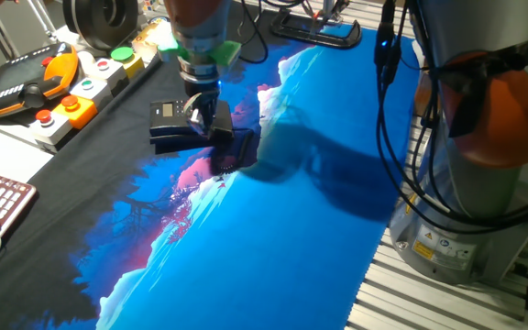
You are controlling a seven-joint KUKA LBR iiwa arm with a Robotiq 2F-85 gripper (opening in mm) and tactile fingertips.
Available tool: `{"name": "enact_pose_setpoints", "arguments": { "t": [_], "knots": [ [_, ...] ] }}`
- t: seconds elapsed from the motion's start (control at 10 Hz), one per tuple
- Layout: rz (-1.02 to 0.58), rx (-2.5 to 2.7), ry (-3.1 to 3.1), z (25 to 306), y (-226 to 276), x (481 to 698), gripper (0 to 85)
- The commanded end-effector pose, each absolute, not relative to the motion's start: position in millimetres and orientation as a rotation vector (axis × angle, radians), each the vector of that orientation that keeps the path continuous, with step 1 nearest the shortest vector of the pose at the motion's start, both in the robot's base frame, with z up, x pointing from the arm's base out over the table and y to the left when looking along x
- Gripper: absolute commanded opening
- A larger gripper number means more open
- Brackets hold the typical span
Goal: Place the handset of the telephone on the corresponding phone cradle
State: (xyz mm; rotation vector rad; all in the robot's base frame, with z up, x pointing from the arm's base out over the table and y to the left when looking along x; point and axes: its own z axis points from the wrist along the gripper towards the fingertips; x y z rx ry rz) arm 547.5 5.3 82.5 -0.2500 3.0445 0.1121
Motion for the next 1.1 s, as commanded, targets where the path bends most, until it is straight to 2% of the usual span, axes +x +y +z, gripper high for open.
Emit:
{"name": "enact_pose_setpoints", "arguments": {
  "t": [0.0, 0.6, 1.0],
  "knots": [
    [0.105, -0.249, 3.045, 86, 3, 548, 0.7],
    [0.013, -0.281, 3.006, 90, -9, 556, 0.7],
    [0.015, -0.285, 3.002, 86, -10, 562, 0.7]
  ]
}}
